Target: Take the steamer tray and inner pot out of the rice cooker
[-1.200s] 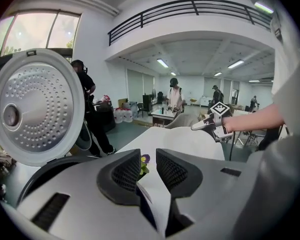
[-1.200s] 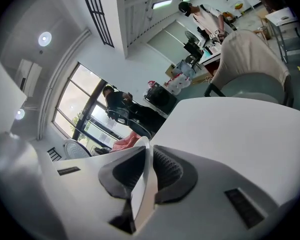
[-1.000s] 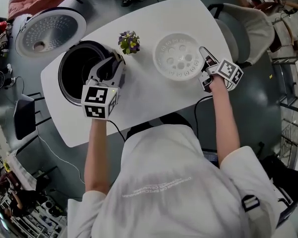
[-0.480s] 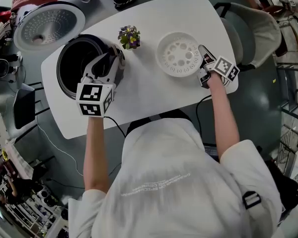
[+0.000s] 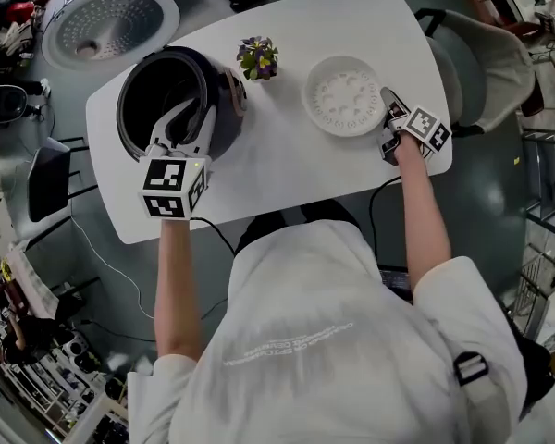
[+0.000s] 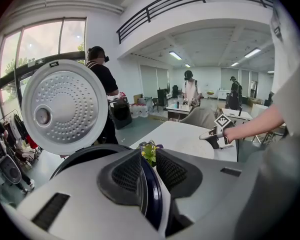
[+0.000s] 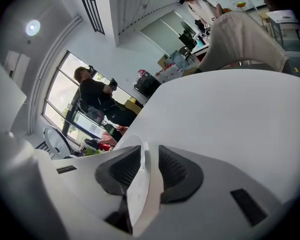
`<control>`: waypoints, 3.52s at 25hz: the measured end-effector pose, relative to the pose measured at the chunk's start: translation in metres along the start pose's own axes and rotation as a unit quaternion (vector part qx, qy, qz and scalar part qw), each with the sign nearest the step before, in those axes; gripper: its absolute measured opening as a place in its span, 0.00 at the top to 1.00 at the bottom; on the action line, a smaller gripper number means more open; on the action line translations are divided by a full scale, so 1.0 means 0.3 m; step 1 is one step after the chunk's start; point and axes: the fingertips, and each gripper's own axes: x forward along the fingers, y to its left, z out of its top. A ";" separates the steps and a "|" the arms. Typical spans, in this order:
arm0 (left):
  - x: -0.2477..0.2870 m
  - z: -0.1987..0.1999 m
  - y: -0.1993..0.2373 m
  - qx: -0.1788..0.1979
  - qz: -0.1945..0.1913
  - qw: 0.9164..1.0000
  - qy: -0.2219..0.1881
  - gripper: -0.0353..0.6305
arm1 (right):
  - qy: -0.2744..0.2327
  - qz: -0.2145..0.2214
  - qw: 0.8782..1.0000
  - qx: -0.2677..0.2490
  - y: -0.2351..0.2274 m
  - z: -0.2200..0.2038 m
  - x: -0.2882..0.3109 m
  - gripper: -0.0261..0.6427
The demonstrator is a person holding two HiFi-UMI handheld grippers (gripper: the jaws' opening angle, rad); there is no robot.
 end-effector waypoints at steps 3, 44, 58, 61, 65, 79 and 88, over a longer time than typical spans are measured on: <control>-0.018 -0.015 0.008 -0.003 -0.001 1.000 -0.005 0.79 | -0.002 -0.011 1.000 -0.009 -0.011 -0.006 -0.021 0.73; -0.546 -0.142 0.614 -0.072 0.071 0.985 -0.137 0.79 | -0.033 0.141 0.856 -0.496 1.450 -0.337 -0.221 0.72; -0.363 -0.317 0.583 -0.088 0.008 0.995 -0.038 0.75 | 0.100 0.155 0.826 -0.532 1.451 -0.539 -0.032 0.70; -0.312 -0.364 0.567 -0.090 -0.011 0.996 -0.004 0.72 | 0.131 0.158 0.832 -0.516 1.425 -0.573 0.019 0.68; -0.268 -0.415 0.559 -0.097 -0.014 0.995 0.028 0.69 | 0.166 0.153 0.828 -0.513 1.384 -0.612 0.074 0.64; -0.179 -0.430 0.591 -0.136 0.016 0.990 0.033 0.62 | 0.182 0.130 0.860 -0.458 1.333 -0.600 0.228 0.58; -0.169 -0.425 0.597 -0.134 0.019 0.990 0.038 0.63 | 0.212 0.109 0.864 -0.444 1.303 -0.643 0.266 0.68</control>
